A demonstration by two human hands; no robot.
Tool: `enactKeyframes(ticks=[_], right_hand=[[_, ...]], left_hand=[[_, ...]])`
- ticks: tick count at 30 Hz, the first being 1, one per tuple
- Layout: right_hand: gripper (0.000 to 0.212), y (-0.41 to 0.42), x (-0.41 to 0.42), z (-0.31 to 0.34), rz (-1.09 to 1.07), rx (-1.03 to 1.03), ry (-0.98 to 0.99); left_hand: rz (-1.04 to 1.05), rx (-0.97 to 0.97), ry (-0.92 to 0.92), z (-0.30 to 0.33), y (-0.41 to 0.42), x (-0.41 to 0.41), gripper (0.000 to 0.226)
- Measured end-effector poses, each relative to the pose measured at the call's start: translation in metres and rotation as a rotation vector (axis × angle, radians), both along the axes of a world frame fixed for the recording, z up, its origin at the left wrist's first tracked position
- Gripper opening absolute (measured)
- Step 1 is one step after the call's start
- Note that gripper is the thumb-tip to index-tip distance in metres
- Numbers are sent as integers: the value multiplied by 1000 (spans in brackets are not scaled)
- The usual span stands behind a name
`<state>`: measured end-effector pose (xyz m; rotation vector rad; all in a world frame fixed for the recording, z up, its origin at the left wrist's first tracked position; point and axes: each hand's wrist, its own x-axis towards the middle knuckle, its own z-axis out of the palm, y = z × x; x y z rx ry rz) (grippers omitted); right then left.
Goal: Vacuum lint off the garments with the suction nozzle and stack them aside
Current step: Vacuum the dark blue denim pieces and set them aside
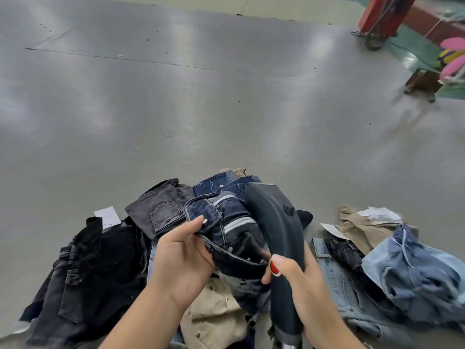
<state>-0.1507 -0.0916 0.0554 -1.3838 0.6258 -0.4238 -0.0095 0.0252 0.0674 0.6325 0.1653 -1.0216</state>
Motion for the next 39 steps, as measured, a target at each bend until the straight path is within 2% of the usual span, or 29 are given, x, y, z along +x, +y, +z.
enactKeyframes(ticks=[4, 7, 9, 10, 12, 14, 16, 17, 20, 23, 24, 26, 28, 31, 35, 39], right_hand=[[32, 1, 2, -9, -2, 7, 39], [43, 7, 6, -13, -32, -7, 16], [46, 9, 8, -12, -73, -51, -35], [46, 8, 9, -10, -86, -88, -58], [43, 2, 10, -6, -95, -168, -72], [38, -3, 13, -4, -77, -193, -69], [33, -2, 15, -3, -7, -164, -74], [31, 1, 16, -3, 45, -159, -77], [42, 15, 12, -5, 193, -168, -48], [56, 27, 7, -5, 248, -214, 2], [59, 30, 5, -5, 230, -234, 20], [59, 30, 1, -5, 126, -216, 35], [51, 24, -2, -6, 5, -131, 28], [39, 12, -6, -8, -67, 7, 12], [60, 19, -11, -11, -58, 165, 11], [57, 14, -14, 5, 38, 103, 24]], left_hand=[[198, -10, 195, -5, -4, 1, 50], [318, -15, 209, -7, -6, 6, 30], [287, 29, 195, -10, -9, 9, 26], [243, 114, 183, -13, -11, 10, 29], [101, 400, 151, -24, -15, 2, 37], [-162, 585, 150, -33, -17, -19, 57], [-412, 566, 186, -41, -15, -37, 76], [-498, 525, 195, -44, -14, -41, 78], [-609, 473, 182, -53, -15, -38, 61], [-549, 439, 133, -52, -20, -38, 26], [-507, 427, 142, -52, -21, -38, 23], [-296, 440, 233, -53, -23, -32, 21], [-85, 401, 279, -44, -21, -23, 21], [42, 235, 235, -28, -18, -23, 22], [106, 130, 94, -15, -13, -21, 38], [53, 146, -113, -10, -8, -13, 43]])
